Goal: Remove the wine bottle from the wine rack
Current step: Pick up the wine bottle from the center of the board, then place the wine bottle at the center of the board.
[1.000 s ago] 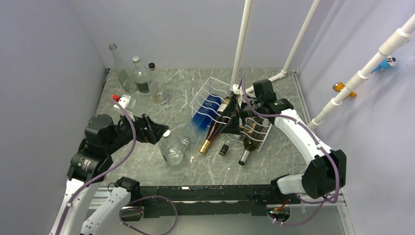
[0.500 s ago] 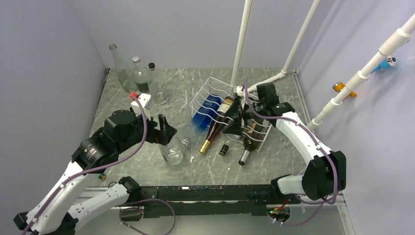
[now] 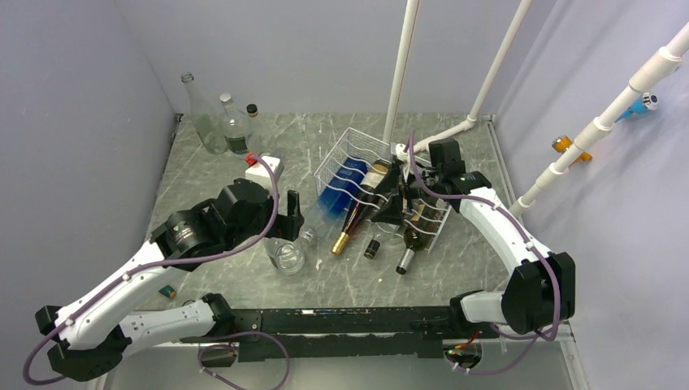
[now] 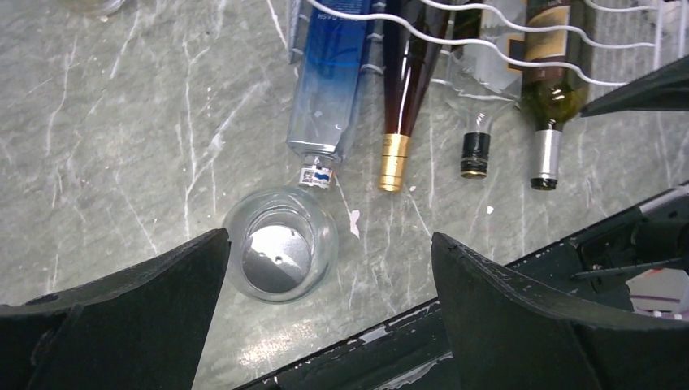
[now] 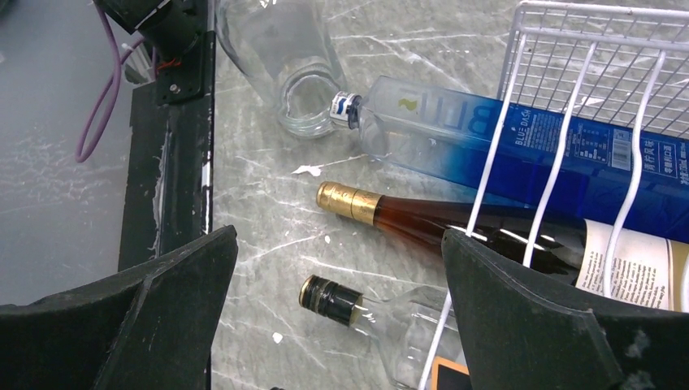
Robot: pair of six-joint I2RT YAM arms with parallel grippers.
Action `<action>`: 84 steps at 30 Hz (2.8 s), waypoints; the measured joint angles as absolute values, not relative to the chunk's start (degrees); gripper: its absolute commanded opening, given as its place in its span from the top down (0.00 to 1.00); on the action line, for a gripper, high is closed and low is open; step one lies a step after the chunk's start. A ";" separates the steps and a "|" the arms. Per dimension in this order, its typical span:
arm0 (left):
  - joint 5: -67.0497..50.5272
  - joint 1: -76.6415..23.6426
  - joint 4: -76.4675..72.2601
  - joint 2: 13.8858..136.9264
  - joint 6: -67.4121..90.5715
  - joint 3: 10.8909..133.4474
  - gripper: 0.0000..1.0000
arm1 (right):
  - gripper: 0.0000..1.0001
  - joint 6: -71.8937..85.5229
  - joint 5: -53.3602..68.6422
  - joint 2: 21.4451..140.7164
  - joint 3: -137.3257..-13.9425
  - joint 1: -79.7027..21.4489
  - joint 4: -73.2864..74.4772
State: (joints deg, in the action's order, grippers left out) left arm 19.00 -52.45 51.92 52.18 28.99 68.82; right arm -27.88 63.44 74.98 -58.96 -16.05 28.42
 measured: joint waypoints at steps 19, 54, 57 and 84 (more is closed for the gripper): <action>27.42 -52.86 52.73 57.08 33.82 61.52 0.29 | 0.00 -28.56 63.59 74.87 -58.13 -15.05 28.25; 25.65 -37.91 46.37 55.51 21.58 59.35 1.00 | 0.00 -31.20 63.61 74.87 -57.98 -14.66 28.99; 23.11 -31.62 43.57 55.51 18.96 59.35 1.00 | 0.00 -31.57 63.64 74.87 -57.98 -14.66 29.41; 12.05 4.27 25.98 71.70 9.61 67.40 1.00 | 0.00 -34.54 66.30 74.94 -57.98 -14.63 32.97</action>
State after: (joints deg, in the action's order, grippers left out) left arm 12.05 4.27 25.98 71.70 9.61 67.40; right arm -34.54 66.30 74.94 -57.98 -14.63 32.97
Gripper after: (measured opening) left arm 0.419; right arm 0.994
